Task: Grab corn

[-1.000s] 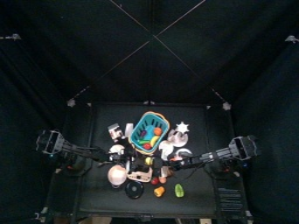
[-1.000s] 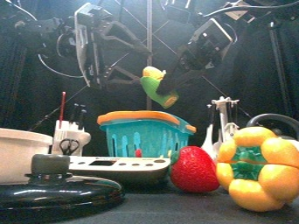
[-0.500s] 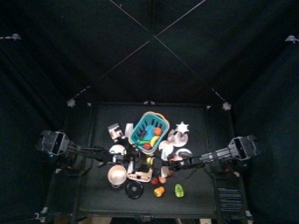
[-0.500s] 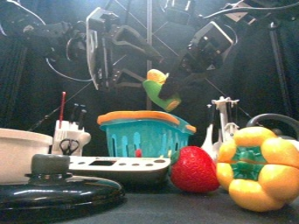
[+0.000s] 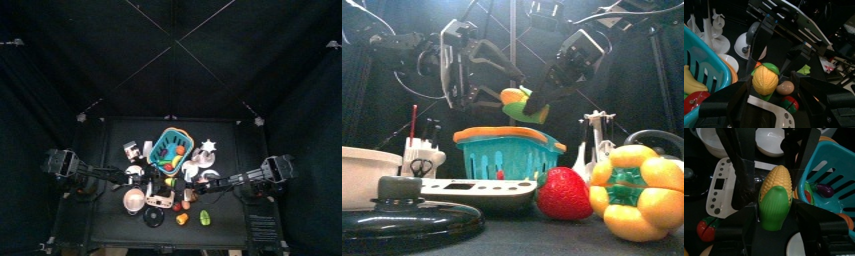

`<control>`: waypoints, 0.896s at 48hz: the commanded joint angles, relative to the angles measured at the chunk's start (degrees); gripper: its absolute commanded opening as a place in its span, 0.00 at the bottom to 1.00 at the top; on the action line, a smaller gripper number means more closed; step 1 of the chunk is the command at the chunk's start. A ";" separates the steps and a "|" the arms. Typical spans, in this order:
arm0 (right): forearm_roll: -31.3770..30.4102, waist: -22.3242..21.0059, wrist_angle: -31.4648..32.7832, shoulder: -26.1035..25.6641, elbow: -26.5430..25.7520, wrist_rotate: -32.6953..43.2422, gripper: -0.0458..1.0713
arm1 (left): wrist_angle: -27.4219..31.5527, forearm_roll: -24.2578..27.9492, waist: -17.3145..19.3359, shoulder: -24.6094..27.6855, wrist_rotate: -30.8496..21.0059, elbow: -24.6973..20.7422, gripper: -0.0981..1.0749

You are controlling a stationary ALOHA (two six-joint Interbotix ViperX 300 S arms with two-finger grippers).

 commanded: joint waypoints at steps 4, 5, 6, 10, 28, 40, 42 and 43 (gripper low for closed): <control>-0.18 0.53 -0.18 -0.97 -1.93 0.00 0.67 | -0.09 0.00 1.67 -0.70 0.44 0.00 0.90; -0.18 0.62 -0.18 -0.97 -1.93 0.00 0.67 | -0.09 -0.09 1.76 -0.70 0.62 0.00 0.90; -0.26 0.62 -0.18 -0.97 -1.93 0.00 0.67 | -0.09 -0.09 1.85 -0.70 0.70 0.00 0.90; -0.18 0.62 -0.18 -0.97 -1.93 0.00 0.67 | -0.09 -0.09 1.85 -0.70 1.32 0.09 0.90; -0.18 0.79 0.53 -0.97 -1.76 0.00 0.67 | -0.09 -0.09 1.67 -0.62 2.64 -0.18 0.90; -0.18 0.88 0.53 -0.97 -1.76 0.00 0.67 | -0.09 1.76 1.32 -0.18 2.64 -1.14 0.86; -0.18 0.88 0.53 -0.88 -1.76 0.00 0.67 | -0.09 2.11 1.32 -0.18 2.64 -1.23 0.84; -0.18 0.88 0.53 -0.97 -1.67 0.00 0.67 | -0.09 2.55 1.23 -0.09 2.55 -1.32 0.76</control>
